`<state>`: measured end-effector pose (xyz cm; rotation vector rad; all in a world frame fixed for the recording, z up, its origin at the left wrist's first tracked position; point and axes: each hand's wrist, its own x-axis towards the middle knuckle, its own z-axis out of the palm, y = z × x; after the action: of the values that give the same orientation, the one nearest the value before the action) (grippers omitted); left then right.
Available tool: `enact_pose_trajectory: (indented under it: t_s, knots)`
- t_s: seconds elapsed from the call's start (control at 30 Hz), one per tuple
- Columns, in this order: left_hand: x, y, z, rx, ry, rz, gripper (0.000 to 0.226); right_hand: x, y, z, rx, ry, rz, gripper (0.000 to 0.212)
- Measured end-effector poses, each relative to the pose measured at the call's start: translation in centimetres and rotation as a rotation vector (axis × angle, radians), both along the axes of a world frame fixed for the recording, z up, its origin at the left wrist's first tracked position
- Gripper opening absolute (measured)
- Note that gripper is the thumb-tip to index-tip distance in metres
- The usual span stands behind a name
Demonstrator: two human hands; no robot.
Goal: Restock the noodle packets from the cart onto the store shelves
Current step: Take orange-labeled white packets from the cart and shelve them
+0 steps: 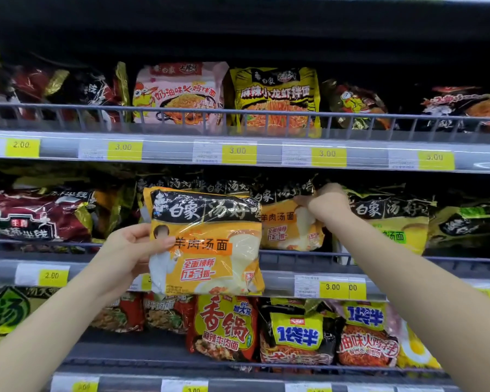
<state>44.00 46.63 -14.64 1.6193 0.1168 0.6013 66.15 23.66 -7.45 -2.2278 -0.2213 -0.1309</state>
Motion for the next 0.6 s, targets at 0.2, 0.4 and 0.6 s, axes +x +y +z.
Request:
enact_pose_trajectory:
  t_s: [0.2, 0.4, 0.6]
  knots:
    - [0.3, 0.0, 0.2, 0.002, 0.001, 0.008, 0.094, 0.8, 0.0, -2.0, -0.081, -0.161, -0.025, 0.033]
    - [1.0, -0.4, 0.2, 0.012, 0.023, 0.026, 0.096, 0.0, 0.9, -1.6, -0.417, -0.195, -0.095, 0.046]
    - [1.6, -1.2, 0.4, -0.015, 0.023, 0.02, 0.083, 0.9, 1.2, -2.9, -0.621, -0.286, -0.076, 0.062]
